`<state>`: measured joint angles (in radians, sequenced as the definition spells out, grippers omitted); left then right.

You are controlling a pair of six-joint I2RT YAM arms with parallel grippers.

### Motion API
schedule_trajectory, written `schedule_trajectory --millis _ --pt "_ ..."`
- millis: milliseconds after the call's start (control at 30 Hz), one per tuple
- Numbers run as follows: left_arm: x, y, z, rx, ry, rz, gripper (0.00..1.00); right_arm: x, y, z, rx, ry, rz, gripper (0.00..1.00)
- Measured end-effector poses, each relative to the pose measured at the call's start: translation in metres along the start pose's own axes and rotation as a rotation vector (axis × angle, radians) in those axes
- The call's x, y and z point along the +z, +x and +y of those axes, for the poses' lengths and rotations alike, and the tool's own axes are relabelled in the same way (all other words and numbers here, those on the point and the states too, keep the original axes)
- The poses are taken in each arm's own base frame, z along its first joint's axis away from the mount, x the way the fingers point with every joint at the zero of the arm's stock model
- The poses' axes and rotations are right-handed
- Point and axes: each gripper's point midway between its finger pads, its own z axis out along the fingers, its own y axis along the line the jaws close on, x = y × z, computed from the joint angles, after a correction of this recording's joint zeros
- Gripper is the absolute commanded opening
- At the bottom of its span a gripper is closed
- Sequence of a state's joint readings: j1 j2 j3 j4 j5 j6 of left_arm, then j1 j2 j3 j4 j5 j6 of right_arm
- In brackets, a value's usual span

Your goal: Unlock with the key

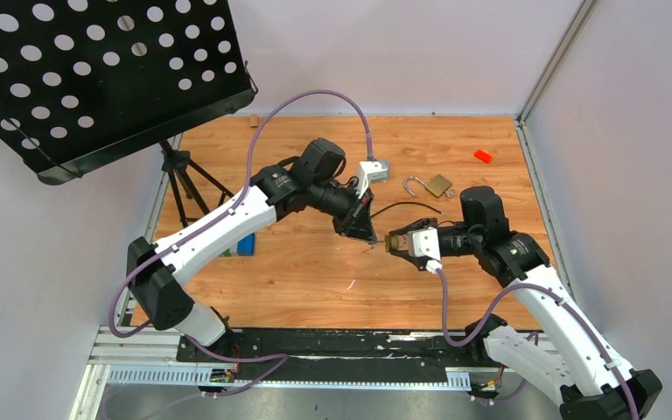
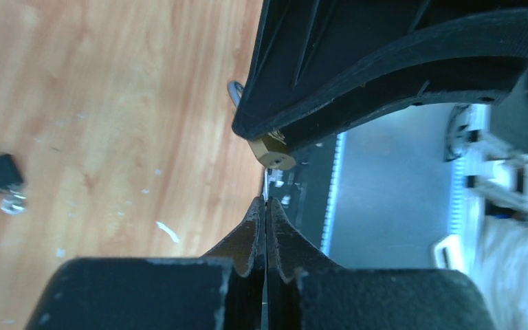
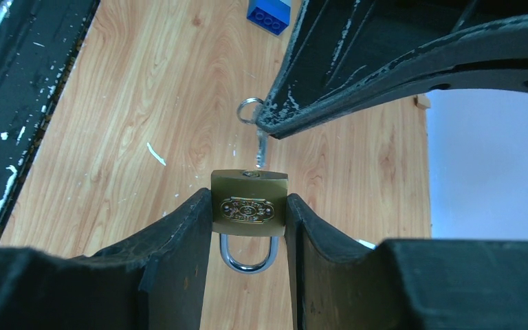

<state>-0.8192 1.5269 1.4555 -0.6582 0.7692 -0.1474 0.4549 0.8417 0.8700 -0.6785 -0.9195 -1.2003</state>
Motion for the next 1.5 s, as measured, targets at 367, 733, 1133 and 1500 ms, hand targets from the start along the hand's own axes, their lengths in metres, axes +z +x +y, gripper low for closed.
schedule_trajectory --millis 367,733,1133,1500 --pt "-0.020 0.003 -0.003 0.520 -0.147 0.052 0.00 0.021 0.011 0.027 0.184 -0.178 -0.070 0.00" --pt "-0.014 0.024 -0.050 1.045 -0.179 0.180 0.00 0.033 0.005 0.038 0.349 -0.313 -0.169 0.00" --pt "0.003 0.060 -0.040 1.287 -0.315 0.376 0.00 0.037 0.004 0.052 0.417 -0.381 -0.209 0.00" --pt "-0.004 0.060 -0.027 1.390 -0.421 0.455 0.00 0.051 0.007 0.068 0.483 -0.550 -0.220 0.00"
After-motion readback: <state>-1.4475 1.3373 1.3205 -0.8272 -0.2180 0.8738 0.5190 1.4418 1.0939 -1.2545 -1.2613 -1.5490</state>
